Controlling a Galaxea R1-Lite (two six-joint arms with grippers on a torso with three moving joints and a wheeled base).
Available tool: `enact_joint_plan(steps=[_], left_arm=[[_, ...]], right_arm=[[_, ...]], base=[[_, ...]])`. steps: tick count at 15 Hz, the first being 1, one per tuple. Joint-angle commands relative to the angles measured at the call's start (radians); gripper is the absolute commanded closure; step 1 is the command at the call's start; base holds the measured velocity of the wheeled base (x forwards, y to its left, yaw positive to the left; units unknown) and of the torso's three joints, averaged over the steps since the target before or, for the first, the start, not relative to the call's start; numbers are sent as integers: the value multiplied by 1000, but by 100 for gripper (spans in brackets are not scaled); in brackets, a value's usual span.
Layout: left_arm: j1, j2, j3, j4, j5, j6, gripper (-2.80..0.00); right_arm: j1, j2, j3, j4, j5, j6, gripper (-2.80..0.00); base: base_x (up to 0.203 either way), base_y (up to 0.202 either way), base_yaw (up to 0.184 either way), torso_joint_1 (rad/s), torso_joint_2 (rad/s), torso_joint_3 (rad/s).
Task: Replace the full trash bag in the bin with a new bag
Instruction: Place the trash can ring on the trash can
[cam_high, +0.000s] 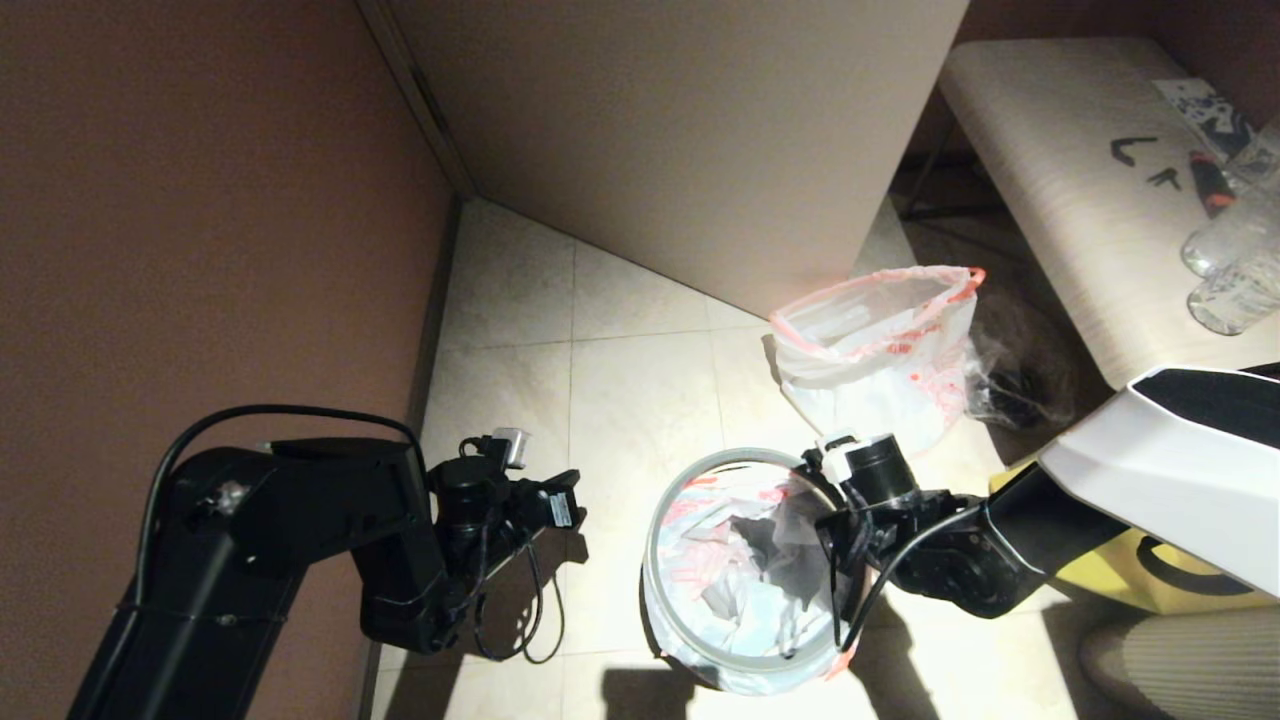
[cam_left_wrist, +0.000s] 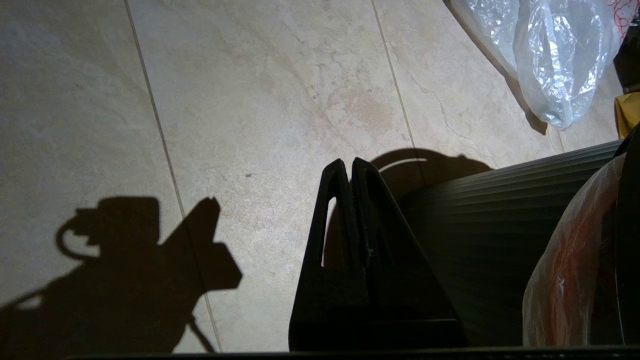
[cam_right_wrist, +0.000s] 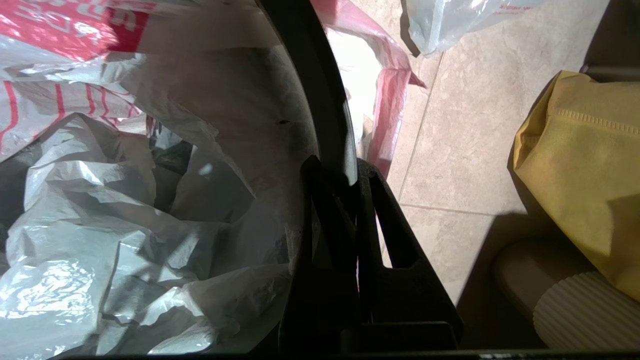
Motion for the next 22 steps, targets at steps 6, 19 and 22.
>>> enact_joint_plan(steps=[6,19,22], left_arm=[[0,1,0,-8,-1,-1,0],[0,1,0,-8,0,-1,0],[0,1,0,-8,0,-1,0]], right_arm=[[-38,35,-17,-24,5,-33,0],[-4,68,-15,-54,11,-28,0],[-7,98,-30,-55,12,-27,0]], base=[[0,0,0,0,0,0],[0,0,0,0,0,0],[0,0,0,0,0,0]])
